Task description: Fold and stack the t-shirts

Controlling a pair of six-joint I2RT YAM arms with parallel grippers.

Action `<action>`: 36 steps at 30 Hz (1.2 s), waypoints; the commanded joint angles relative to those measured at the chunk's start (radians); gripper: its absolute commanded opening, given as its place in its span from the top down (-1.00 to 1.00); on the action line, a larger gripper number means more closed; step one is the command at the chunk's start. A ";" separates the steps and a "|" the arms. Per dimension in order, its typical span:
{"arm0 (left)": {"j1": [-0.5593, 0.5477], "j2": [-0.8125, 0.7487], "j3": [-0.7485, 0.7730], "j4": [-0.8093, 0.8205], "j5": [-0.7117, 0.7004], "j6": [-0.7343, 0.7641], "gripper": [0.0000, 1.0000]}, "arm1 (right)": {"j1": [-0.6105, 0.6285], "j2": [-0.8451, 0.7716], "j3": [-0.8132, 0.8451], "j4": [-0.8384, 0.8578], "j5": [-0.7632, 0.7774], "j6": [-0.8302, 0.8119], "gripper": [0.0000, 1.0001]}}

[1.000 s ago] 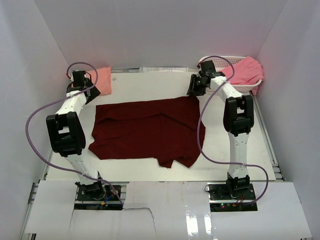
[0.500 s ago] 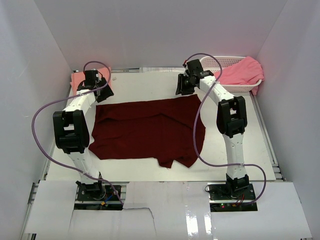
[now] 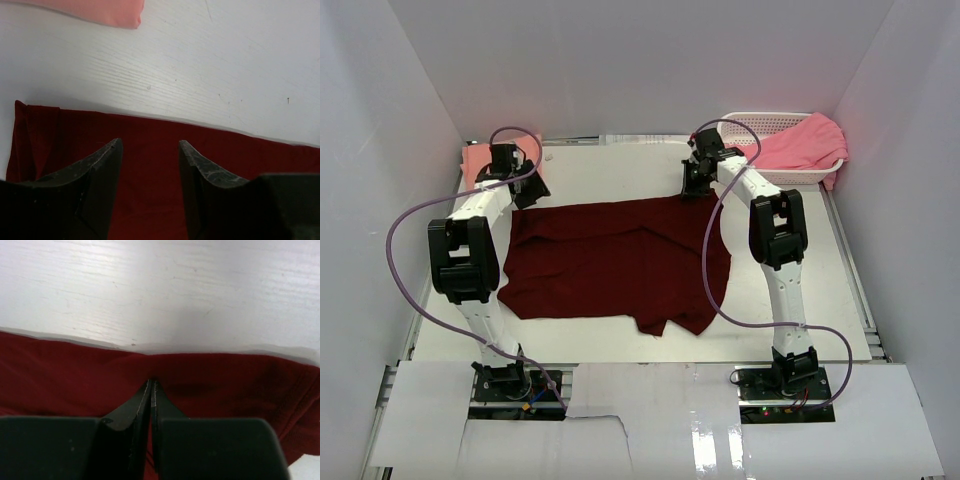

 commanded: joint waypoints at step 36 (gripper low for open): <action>0.011 0.148 0.085 -0.087 -0.566 0.032 0.00 | -0.054 0.050 -0.138 0.031 0.095 -0.011 0.84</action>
